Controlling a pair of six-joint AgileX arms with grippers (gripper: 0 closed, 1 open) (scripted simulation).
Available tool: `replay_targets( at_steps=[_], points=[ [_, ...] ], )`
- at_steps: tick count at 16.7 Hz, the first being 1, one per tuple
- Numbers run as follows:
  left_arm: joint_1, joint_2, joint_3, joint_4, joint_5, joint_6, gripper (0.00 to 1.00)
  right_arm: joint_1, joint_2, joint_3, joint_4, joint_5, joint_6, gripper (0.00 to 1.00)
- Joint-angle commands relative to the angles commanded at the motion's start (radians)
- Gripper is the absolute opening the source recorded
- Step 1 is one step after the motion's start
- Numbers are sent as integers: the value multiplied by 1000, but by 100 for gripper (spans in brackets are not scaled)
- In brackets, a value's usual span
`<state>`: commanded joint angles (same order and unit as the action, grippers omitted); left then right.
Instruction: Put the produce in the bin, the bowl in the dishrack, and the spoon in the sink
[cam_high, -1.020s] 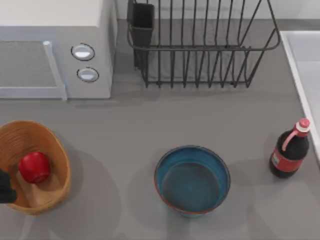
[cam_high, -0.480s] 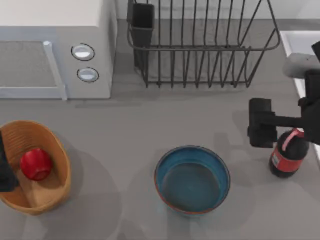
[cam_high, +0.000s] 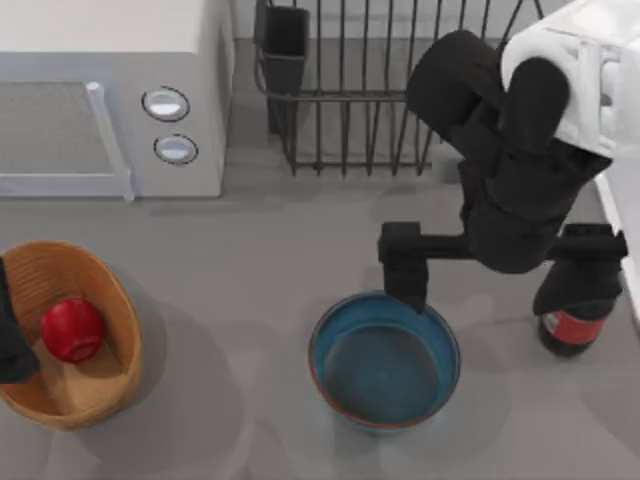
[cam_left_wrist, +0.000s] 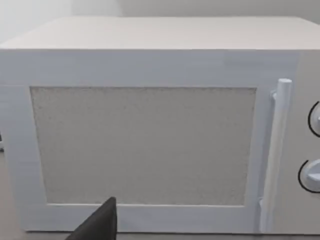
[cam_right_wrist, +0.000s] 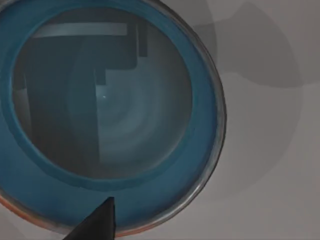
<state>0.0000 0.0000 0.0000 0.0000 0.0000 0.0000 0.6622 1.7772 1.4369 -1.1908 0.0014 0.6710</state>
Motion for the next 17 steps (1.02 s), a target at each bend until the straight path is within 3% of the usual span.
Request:
replay_targets(
  at_steps=[9, 17],
  points=[
    [0, 0, 0, 0, 0, 0, 100, 7, 44, 14, -10, -1, 15, 100],
    [0, 0, 0, 0, 0, 0, 100, 31, 146, -200, 306, -3, 35, 100]
  ],
)
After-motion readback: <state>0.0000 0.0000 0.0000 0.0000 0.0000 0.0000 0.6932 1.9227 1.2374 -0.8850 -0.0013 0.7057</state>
